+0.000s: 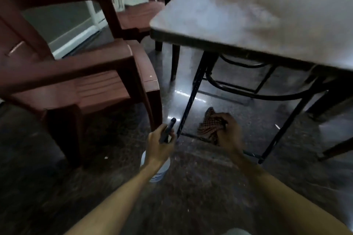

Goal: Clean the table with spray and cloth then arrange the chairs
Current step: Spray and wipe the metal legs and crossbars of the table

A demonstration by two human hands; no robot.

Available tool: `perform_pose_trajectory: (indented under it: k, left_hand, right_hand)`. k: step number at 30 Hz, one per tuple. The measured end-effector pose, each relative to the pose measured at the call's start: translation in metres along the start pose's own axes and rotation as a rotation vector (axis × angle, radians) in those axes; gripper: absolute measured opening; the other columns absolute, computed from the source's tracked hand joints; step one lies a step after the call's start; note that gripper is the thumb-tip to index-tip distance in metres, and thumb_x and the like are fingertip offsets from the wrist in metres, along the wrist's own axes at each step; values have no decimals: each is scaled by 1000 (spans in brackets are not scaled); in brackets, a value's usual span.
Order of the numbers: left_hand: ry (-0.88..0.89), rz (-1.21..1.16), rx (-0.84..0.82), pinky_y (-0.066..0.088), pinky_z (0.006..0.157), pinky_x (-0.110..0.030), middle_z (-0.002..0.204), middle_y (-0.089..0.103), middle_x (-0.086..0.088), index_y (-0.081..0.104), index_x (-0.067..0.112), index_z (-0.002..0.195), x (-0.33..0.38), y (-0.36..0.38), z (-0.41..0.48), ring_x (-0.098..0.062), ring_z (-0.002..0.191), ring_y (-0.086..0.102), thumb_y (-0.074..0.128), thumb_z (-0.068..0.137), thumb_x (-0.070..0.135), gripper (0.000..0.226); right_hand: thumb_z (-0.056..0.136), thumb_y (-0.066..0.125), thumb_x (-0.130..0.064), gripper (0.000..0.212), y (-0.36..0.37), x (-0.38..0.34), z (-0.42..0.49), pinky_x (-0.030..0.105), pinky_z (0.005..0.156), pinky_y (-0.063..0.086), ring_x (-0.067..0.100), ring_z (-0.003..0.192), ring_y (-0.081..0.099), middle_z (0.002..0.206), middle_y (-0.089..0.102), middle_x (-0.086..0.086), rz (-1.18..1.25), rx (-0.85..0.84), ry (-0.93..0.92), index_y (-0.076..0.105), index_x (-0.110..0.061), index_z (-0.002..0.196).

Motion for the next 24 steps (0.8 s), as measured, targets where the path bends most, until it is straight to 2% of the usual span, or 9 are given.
perform_pose_trajectory:
  k: [2,3,5,7,10,13,17,21,24]
  left_hand:
    - [45,-16,18,37,50,-19,59,58,6,62,20,79,-18,23,18,-11,52,57,71,91,8,18]
    - [70,-14,35,42,50,-25,61,61,3,65,17,81,-24,33,24,-13,54,59,71,90,9,14]
    - [104,-35,51,51,55,-37,67,66,-1,68,14,84,-31,50,41,-15,57,62,72,88,8,8]
    - [140,-52,61,55,61,-42,71,68,-2,68,13,86,-29,64,53,-19,62,65,73,86,9,7]
    - [165,-94,63,57,63,-40,73,69,-4,68,12,85,-19,80,67,-20,65,66,76,83,11,8]
    - [181,-136,41,54,64,-32,71,68,5,68,13,82,-1,95,70,-8,61,62,77,83,12,9]
    - [175,-184,-18,60,60,-47,71,67,9,64,25,80,14,123,72,-18,57,63,75,82,21,12]
    - [210,-162,-83,57,58,-39,69,65,8,62,22,80,36,163,69,-10,54,57,74,85,17,14]
    - [219,-154,-143,60,59,-45,73,67,7,63,23,81,52,204,65,-9,54,55,73,84,18,12]
  right_hand:
    - [84,41,18,46,10,30,15,33,59,59,15,75,70,104,67,11,73,37,42,66,-10,109]
    - [87,40,16,43,13,39,19,36,48,56,22,64,70,103,67,12,115,58,37,66,-12,109]
    - [91,40,15,38,13,43,29,38,36,50,26,52,66,100,66,15,180,89,10,65,-9,105]
    - [92,40,16,35,7,40,30,32,31,46,25,45,64,97,64,18,201,121,-38,64,-7,102]
    - [90,39,17,35,-10,41,32,31,28,43,27,43,63,95,65,21,213,179,-72,65,-6,99]
    - [88,38,19,38,-31,49,30,37,28,44,31,43,63,93,65,24,216,223,-85,67,-4,98]
    - [82,36,21,43,-60,66,29,31,30,44,29,43,64,96,64,25,191,262,-76,68,-3,99]
    - [81,38,22,45,-103,84,23,32,31,46,27,45,65,96,65,22,154,330,-45,68,-4,102]
    - [83,41,21,41,-148,98,20,30,33,47,27,45,65,95,64,20,102,420,-47,69,-5,98]
Point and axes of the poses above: each hand's wrist, its own z-axis towards the middle knuckle, its own y-axis out of the palm, x = y × z, the point moved 10 cm from there along z, towards the middle knuckle
